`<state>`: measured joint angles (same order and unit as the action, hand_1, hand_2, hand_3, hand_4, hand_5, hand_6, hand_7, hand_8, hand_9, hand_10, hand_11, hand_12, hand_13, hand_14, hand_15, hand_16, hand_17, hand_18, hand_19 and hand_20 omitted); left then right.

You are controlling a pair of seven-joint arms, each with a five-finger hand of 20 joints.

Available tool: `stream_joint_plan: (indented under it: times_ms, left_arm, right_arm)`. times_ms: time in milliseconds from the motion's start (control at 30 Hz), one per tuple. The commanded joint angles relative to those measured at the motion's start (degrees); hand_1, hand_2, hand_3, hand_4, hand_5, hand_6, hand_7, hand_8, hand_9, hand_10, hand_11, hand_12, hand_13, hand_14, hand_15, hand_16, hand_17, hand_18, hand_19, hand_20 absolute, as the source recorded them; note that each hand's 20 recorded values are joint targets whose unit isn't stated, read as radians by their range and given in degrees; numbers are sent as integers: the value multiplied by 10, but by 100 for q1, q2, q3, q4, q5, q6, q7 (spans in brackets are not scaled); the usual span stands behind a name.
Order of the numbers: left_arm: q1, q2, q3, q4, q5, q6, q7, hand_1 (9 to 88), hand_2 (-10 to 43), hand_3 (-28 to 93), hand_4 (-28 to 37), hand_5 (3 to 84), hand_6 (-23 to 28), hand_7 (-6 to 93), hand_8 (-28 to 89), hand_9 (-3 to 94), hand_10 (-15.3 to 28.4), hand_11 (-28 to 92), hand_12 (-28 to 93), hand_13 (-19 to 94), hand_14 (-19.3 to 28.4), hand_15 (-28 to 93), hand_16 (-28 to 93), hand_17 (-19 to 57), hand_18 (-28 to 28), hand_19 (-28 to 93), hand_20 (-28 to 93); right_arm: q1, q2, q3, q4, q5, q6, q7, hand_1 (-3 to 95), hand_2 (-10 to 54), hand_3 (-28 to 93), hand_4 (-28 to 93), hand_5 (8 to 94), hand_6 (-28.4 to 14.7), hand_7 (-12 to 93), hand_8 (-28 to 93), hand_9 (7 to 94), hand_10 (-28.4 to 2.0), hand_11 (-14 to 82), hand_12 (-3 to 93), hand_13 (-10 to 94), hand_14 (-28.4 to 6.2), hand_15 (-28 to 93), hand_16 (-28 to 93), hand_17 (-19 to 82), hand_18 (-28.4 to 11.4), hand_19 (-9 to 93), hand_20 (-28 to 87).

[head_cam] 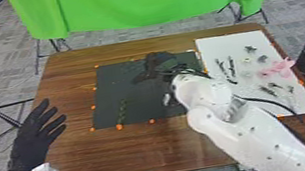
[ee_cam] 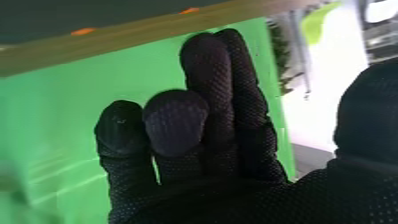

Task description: Arrange flowers

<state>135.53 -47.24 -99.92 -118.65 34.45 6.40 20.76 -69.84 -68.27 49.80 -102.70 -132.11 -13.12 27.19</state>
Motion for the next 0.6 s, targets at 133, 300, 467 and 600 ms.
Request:
stream_joint_plan:
  times_ms: [133, 300, 467, 600]
  left_arm:
    - [230, -134, -88, -88, -30, 63, -3, 239, -95, 687, -255, 254, 23, 207, -105, 234, 116, 176, 175, 220, 158, 292, 14, -86, 224, 418, 106]
    - [236, -146, -115, -89, -28, 44, -24, 239, -95, 688, -256, 254, 23, 208, -105, 234, 116, 177, 175, 220, 159, 292, 15, -87, 224, 418, 105]
    - [269, -145, -152, -88, -24, 31, -33, 240, -95, 688, -256, 253, 23, 208, -106, 234, 115, 176, 175, 220, 159, 293, 15, -87, 224, 418, 106]
    - [246, -159, -129, -80, -5, 3, -73, 243, -95, 687, -255, 252, 23, 207, -106, 234, 115, 176, 175, 220, 158, 292, 15, -87, 224, 418, 105]
  right_arm:
    - [-657, 1575, 831, -385, 90, -111, 357, 130, -18, 760, -182, 552, -68, 265, -90, 649, -149, 232, 222, 676, -105, 727, 270, 394, -218, 932, 548]
    - [-1073, 2154, 1267, -696, 90, -125, 572, 134, -25, 769, -184, 514, -77, 234, -85, 600, -159, 180, 197, 673, -103, 715, 258, 389, -219, 932, 535]
    - [-1605, 2541, 1812, -973, 61, -222, 807, 129, -37, 792, -191, 393, -122, 166, -65, 444, -195, 141, 195, 607, -125, 725, 239, 376, -230, 932, 529]
    - [-1969, 2742, 2166, -1073, 49, -301, 1030, 127, -40, 796, -196, 360, -127, 156, -58, 406, -202, 136, 199, 576, -136, 728, 224, 357, -234, 932, 507]
